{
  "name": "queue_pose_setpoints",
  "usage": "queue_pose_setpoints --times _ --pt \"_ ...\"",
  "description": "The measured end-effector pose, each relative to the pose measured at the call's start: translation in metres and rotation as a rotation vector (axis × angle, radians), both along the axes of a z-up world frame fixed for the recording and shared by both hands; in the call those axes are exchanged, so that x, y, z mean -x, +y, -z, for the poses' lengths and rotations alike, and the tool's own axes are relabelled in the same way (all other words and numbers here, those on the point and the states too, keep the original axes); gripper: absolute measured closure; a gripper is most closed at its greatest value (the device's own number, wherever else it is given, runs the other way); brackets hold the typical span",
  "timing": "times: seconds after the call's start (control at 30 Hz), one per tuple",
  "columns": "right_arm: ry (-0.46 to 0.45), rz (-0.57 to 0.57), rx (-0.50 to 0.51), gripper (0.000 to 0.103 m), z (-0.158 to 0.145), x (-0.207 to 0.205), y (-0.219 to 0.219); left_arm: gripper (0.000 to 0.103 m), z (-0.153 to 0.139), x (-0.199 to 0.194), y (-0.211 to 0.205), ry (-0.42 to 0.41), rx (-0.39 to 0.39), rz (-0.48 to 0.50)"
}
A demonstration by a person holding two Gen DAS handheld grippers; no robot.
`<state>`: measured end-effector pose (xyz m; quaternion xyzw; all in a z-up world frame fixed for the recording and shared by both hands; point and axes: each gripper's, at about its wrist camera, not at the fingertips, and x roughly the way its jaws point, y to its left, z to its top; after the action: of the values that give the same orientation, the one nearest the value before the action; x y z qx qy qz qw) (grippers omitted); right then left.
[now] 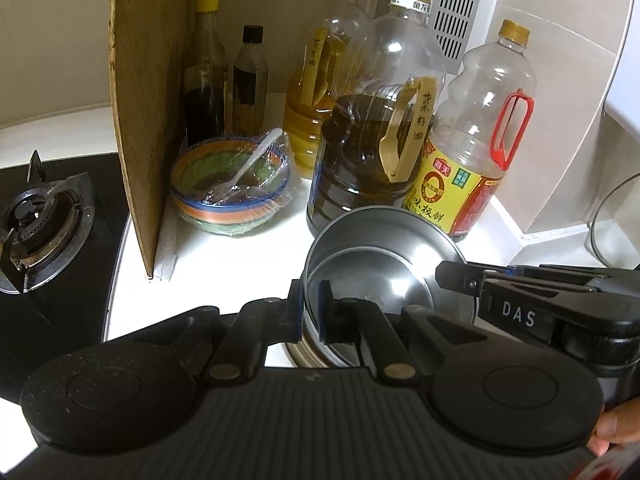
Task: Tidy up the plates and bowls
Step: 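Lower the steel cup into the cream bowls and open both grippers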
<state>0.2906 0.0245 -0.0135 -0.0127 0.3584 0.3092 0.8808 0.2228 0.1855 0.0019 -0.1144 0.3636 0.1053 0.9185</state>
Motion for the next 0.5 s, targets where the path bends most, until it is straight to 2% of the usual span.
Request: queue_pose_setpoints --times 0.5 --pt "0.033 -0.001 -0.004 0.097 0.0044 -0.0055 0.0030 0.097 0.0047 -0.0032 0.0007 0.026 0.025 -0.010"
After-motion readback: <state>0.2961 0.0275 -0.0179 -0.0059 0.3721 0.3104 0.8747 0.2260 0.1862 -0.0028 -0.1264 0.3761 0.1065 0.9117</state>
